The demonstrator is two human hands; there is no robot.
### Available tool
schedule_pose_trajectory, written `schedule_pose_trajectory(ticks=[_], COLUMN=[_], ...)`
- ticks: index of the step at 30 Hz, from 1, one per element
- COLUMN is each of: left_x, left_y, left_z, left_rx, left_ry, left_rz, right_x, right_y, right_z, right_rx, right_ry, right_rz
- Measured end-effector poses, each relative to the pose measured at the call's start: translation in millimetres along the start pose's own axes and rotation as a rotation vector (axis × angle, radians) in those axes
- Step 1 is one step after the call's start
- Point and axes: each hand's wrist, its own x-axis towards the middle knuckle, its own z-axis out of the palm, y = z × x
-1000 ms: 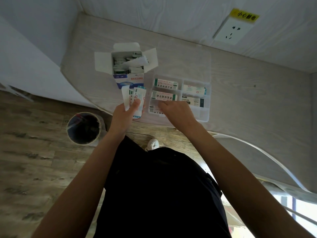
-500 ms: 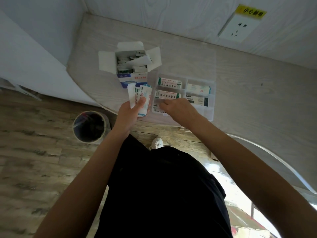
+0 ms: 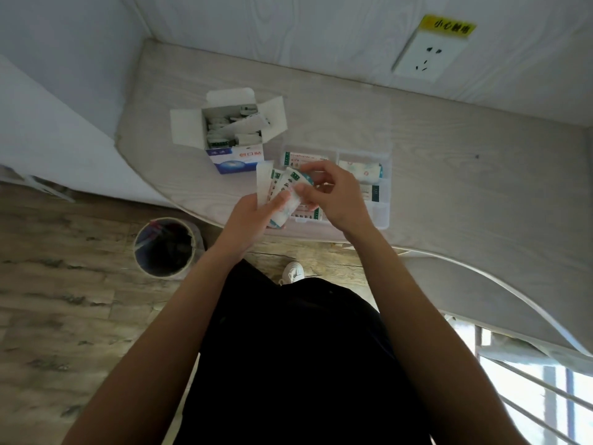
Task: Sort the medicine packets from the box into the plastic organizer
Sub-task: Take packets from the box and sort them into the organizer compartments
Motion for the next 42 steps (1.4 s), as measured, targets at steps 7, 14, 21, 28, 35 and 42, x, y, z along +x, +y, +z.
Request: schedule_pose_trajectory(ticks=[7,14,21,28,35,42], left_x=[8.5,17.7,22.6,21.4,21.5,19.1], left_y=[3.2,4.8,7.1,8.2,10.9,9.1], left_z=[10.4,14.6,15.0,14.4,16.0,14.6], left_rx=[-0.077,-0.085,-0.102,-0.122,-0.119,-0.079], left_ry=[-0.033,-0.069,-0.065,-0.051,-0.051,-0.065], left_rz=[0.051,-0.003,0.001,-0.008,-0.01,-0.019], right_x=[1.8,32.7,46.9,54.7,55.3,64.0], right_y=[16.1,41.5,31.5,14.8,17.0,18.6], right_z=[-58.6,-101.0,-89.4,-84.3,-83.7,-88.3], right_rx=[0.022,-0.354,-0.805,-1.397,-1.275,-1.196], right_ry=[0.309,0.576,0.423,0.235,0.167,0.045], right_rz=[0.037,0.185,0.174,0.102,0.017,0.019])
